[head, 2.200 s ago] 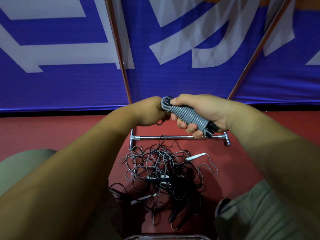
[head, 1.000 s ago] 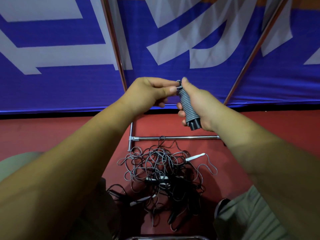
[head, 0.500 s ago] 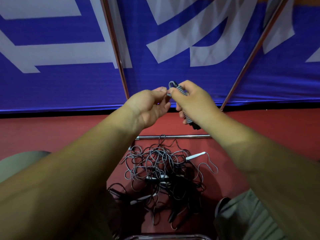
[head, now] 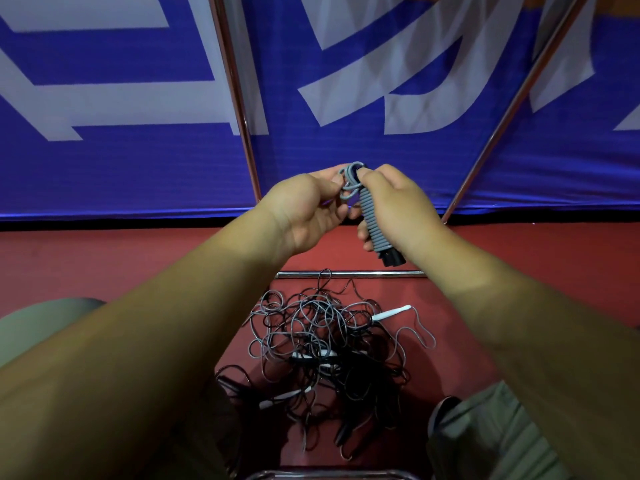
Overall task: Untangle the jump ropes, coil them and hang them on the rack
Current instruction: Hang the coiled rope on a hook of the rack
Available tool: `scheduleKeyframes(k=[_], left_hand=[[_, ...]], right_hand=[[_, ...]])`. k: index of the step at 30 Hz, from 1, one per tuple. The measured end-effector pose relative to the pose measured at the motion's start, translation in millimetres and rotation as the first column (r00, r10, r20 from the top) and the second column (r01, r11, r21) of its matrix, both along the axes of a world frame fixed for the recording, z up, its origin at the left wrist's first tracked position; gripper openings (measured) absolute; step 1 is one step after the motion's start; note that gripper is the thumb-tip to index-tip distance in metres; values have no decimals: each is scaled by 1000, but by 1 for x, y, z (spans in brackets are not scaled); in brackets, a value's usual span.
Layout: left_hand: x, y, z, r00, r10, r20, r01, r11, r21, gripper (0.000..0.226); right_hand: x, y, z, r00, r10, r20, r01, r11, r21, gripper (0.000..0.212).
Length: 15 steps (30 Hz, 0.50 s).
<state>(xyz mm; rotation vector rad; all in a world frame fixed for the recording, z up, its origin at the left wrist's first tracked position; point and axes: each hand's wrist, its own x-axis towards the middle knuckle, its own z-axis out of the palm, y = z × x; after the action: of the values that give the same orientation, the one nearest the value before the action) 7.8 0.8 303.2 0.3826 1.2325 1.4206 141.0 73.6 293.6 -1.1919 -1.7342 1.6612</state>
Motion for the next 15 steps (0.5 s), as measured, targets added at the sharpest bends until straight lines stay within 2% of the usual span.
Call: scheduleKeyframes(k=[7,15], left_hand=[[-3,2,-5,997,48,-62,-46,999,27,34],[-4,-1,-12,965,204,-167,-200,979,42,10]], right_hand=[[4,0,1,994,89,-57,-93,992,-86,27],[8,1,3,985,171,-33,-173,980,-95,32]])
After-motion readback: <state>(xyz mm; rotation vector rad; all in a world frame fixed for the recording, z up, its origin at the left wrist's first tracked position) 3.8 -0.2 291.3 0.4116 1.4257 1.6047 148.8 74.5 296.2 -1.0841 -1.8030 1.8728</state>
